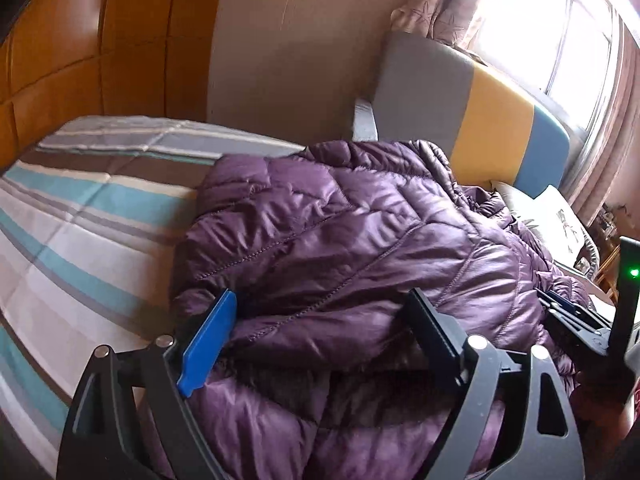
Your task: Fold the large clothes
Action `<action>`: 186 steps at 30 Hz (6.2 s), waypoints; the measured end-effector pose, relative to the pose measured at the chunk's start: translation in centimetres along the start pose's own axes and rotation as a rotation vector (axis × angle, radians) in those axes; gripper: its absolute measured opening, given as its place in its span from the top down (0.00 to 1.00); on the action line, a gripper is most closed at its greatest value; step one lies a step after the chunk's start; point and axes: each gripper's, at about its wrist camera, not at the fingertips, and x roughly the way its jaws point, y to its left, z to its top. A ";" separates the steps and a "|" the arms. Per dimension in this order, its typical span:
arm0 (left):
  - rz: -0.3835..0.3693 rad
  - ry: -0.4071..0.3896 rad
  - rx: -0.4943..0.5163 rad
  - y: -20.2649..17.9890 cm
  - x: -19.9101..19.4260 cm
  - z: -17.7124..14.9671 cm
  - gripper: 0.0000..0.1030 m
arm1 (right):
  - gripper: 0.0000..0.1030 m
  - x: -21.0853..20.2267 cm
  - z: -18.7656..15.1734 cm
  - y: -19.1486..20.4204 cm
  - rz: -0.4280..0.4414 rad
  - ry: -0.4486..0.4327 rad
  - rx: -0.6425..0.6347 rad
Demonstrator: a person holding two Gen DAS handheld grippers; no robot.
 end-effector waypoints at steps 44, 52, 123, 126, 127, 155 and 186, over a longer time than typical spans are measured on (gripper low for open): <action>0.130 0.112 0.111 -0.7 5.1 2.0 0.03 | 0.48 -2.4 -2.5 -0.9 0.068 0.019 0.033; 0.185 0.110 0.155 -1.5 5.1 1.6 0.02 | 0.47 -1.7 -2.7 -0.2 0.038 0.028 0.010; -0.263 0.073 0.299 8.7 -22.0 -13.2 0.94 | 0.95 -26.1 -24.5 -13.1 0.617 0.072 0.295; -0.296 0.020 0.299 8.5 -23.6 -12.8 0.95 | 0.95 -26.7 -23.9 -13.0 0.647 0.041 0.282; -0.306 0.006 0.298 8.4 -24.0 -12.8 0.95 | 0.95 -26.9 -23.8 -13.1 0.659 0.031 0.284; -0.519 -0.089 0.006 13.6 -23.8 -5.1 0.94 | 0.96 -24.8 -15.9 -18.7 0.934 -0.235 0.542; -0.330 0.104 -0.119 9.3 -3.6 2.1 0.59 | 0.63 -7.1 -10.7 -19.7 0.739 -0.079 0.814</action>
